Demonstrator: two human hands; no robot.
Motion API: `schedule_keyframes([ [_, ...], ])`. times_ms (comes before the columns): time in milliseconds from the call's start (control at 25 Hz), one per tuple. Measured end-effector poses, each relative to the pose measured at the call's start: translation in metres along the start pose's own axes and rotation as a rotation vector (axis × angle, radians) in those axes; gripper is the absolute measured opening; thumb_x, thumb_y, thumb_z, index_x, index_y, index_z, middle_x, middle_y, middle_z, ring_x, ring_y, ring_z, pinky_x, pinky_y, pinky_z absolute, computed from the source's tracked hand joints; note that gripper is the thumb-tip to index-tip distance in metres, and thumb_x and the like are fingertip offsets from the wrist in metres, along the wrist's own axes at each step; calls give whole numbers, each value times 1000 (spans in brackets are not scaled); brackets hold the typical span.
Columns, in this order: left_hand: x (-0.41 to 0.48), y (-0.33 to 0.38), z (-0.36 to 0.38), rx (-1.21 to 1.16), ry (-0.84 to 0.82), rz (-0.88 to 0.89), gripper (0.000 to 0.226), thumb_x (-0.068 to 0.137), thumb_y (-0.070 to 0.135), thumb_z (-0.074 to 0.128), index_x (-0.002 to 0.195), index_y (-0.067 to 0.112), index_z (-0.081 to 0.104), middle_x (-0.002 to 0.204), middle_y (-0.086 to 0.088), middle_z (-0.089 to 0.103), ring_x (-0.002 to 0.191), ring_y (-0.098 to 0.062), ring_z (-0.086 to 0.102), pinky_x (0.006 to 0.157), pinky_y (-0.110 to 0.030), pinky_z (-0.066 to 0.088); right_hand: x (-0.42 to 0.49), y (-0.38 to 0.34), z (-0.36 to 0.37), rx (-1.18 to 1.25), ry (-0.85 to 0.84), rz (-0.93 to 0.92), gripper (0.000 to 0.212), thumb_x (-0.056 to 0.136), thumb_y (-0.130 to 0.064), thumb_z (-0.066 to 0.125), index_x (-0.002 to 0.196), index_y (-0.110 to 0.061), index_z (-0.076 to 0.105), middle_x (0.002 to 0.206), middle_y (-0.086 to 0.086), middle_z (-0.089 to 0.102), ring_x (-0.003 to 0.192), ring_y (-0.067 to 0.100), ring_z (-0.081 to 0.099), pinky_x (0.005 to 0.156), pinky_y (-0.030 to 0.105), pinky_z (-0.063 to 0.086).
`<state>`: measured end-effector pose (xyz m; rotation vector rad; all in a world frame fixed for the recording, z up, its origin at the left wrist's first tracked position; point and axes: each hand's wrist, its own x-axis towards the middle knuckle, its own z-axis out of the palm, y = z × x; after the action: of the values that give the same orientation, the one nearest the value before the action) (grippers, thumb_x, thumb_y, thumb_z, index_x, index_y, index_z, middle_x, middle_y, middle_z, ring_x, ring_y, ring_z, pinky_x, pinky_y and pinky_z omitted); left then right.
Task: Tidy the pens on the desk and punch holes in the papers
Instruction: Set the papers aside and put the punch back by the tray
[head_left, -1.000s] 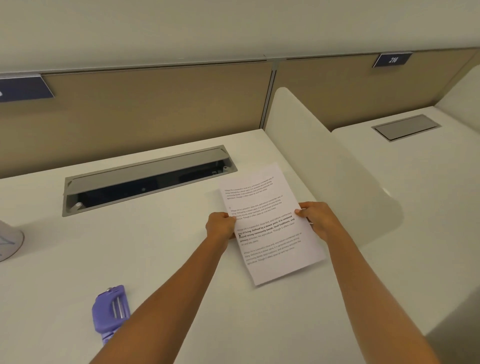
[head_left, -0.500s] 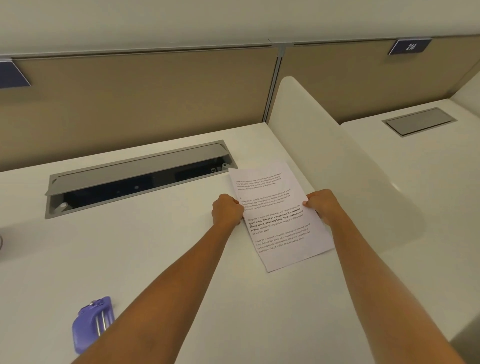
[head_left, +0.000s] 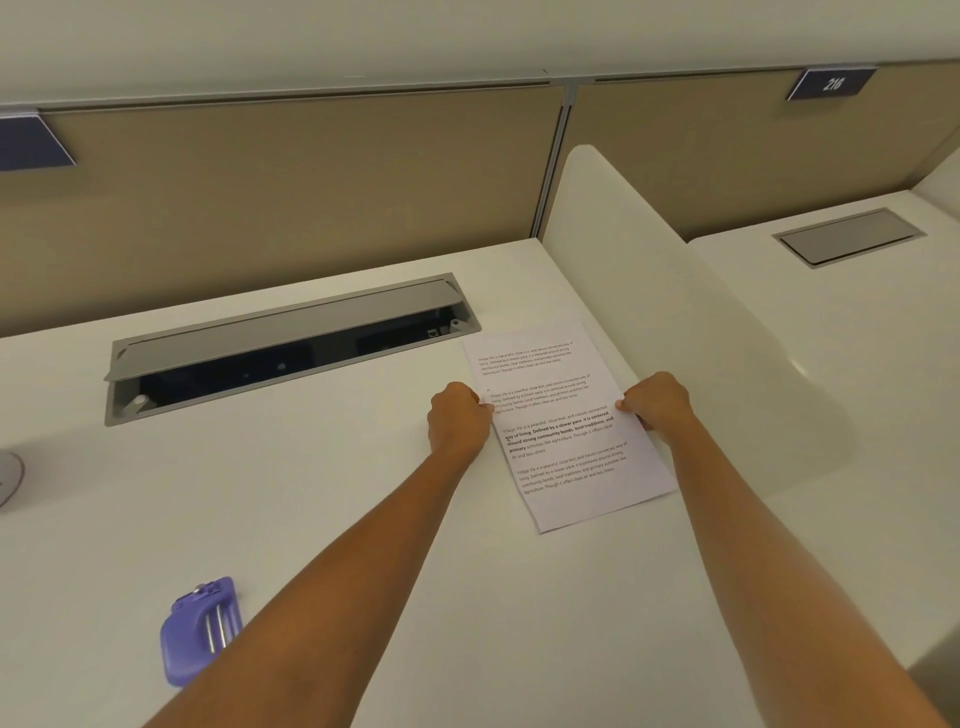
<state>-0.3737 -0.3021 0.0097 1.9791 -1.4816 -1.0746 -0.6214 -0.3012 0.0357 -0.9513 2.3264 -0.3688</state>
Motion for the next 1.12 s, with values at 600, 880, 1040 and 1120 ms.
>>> schedule_keyframes([
  [600,-172,-184,-207,2,386,-137,33,84,35,68,112,17,62,110,-5,64,87,-18,59,73,-32,44,-209,-72,108,52,-335,-693,26,86,-17,66,111,-23,69,101,0,71,92,13,65,87,27,52],
  [880,-206,-233,-185,-140,249,-290,26,82,38,69,98,18,66,101,-1,69,86,-19,61,66,-29,42,-321,-114,237,-370,-770,-1116,46,94,-12,51,136,-31,50,140,5,46,128,23,38,105,42,41],
  [1040,-203,-230,-196,-227,281,-190,8,80,27,68,76,32,64,78,7,68,76,-20,64,59,-27,43,-324,-118,240,-402,-724,-1160,35,90,-9,55,121,-25,57,125,6,54,114,25,50,95,41,48],
  [1120,-206,-235,-204,-121,330,-48,8,81,24,69,81,30,64,87,10,63,79,-15,59,62,-23,40,-318,-111,233,-321,-632,-1192,22,89,-14,61,110,-21,60,119,4,55,107,21,52,93,36,47],
])
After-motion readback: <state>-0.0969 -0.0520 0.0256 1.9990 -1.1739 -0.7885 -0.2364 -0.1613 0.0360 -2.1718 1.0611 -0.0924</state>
